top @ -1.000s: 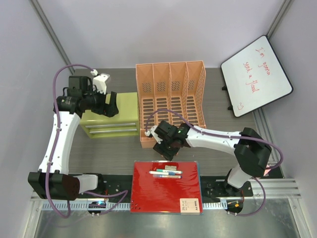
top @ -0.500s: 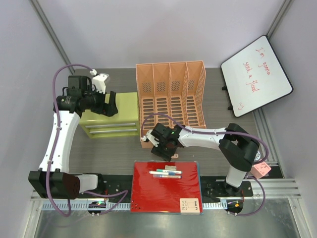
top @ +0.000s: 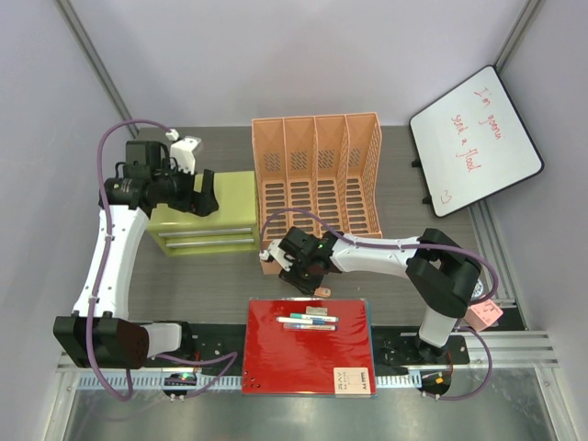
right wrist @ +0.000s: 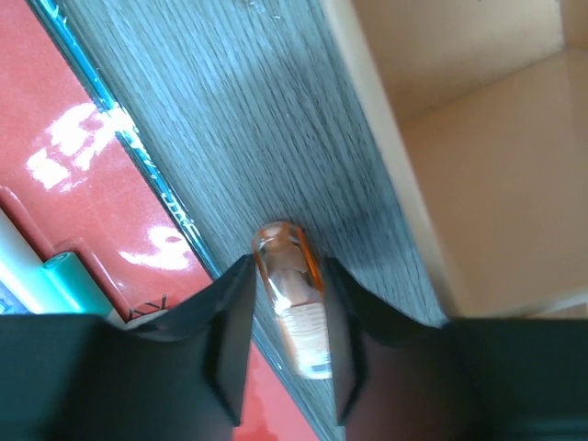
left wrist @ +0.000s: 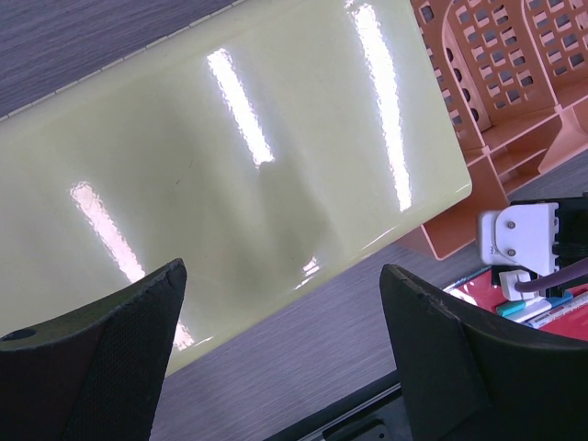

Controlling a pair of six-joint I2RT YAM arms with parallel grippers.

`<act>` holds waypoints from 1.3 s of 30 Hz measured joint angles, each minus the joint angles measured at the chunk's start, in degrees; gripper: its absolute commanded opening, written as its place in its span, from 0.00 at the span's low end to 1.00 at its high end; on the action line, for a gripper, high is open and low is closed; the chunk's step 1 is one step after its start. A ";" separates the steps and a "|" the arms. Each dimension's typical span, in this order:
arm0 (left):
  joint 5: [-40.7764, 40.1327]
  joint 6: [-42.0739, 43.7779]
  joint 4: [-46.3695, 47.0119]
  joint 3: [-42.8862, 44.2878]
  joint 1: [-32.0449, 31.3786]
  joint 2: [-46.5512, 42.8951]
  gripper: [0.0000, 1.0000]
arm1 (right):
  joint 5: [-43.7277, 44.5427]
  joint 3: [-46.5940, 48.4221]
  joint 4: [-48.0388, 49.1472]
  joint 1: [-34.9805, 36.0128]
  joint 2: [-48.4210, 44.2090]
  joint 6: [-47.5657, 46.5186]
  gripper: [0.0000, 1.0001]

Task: Organize the desk
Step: Pick up the stationery from the center of the board, then place the stationery in the storage box.

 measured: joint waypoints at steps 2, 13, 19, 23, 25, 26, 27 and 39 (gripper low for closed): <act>0.00 0.00 0.00 0.00 0.00 0.00 0.86 | -0.17 -0.02 0.15 0.00 0.00 0.11 0.24; 0.00 0.00 -0.02 0.00 0.04 -0.15 0.87 | 1.27 -0.59 0.83 -0.02 -1.46 1.36 0.01; 0.02 0.00 -0.13 0.02 0.24 -0.39 0.87 | 5.18 -1.99 2.56 0.00 -13.42 3.74 0.01; 0.20 -0.02 -0.24 0.24 0.28 -0.48 0.86 | 9.44 -6.56 10.62 0.00 -27.23 6.67 0.01; 0.42 -0.07 -0.31 0.24 0.28 -0.50 0.86 | 12.98 -12.04 19.41 0.04 -35.19 8.76 0.01; 0.46 -0.07 -0.35 0.24 0.28 -0.50 0.86 | 14.25 -14.25 22.32 0.04 -37.73 9.31 0.01; 0.50 -0.07 -0.35 0.24 0.28 -0.50 0.87 | 15.91 -17.42 27.30 0.04 -40.50 10.03 0.01; 0.85 -0.17 -0.90 1.22 0.28 -0.39 0.86 | 25.09 -35.54 64.98 0.04 -34.77 13.60 0.01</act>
